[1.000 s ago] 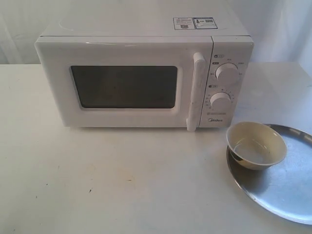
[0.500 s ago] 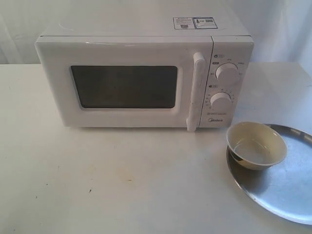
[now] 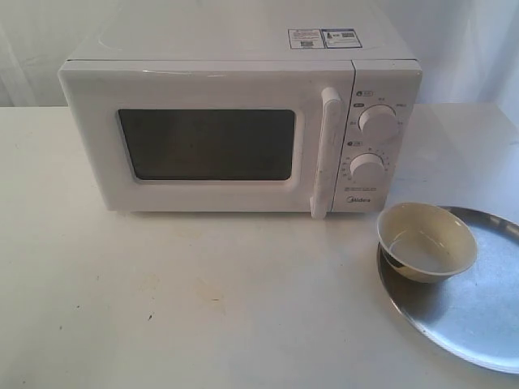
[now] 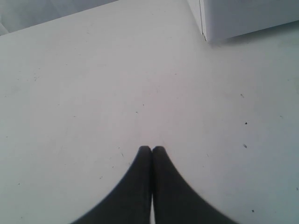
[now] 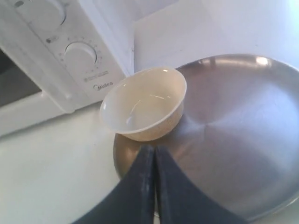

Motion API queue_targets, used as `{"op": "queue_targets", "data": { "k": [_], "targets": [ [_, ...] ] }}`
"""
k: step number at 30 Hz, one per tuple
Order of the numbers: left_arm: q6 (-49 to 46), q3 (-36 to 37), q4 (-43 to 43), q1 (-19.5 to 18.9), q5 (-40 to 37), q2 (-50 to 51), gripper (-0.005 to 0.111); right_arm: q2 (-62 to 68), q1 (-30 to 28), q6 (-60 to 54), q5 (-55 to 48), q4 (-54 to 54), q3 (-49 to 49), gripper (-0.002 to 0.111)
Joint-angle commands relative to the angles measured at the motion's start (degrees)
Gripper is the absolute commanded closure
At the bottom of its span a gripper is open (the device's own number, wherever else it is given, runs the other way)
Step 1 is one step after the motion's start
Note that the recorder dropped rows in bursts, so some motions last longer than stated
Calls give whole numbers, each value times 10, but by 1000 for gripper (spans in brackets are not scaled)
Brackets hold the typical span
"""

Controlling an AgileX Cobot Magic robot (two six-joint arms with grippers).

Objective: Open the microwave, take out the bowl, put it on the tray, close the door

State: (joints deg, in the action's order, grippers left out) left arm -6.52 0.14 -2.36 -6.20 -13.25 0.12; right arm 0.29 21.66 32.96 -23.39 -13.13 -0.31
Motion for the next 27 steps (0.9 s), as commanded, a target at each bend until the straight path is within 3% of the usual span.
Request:
{"op": "queue_targets", "data": {
  "k": [1, 14, 27],
  "targets": [
    [2, -1, 4, 0, 0, -1, 107, -3, -6, -168, 12, 46, 3, 108],
    [2, -1, 4, 0, 0, -1, 107, -3, -7, -256, 35, 55, 3, 108],
    [2, -1, 4, 0, 0, -1, 107, -3, -51, -348, 63, 59, 3, 108]
  ]
}}
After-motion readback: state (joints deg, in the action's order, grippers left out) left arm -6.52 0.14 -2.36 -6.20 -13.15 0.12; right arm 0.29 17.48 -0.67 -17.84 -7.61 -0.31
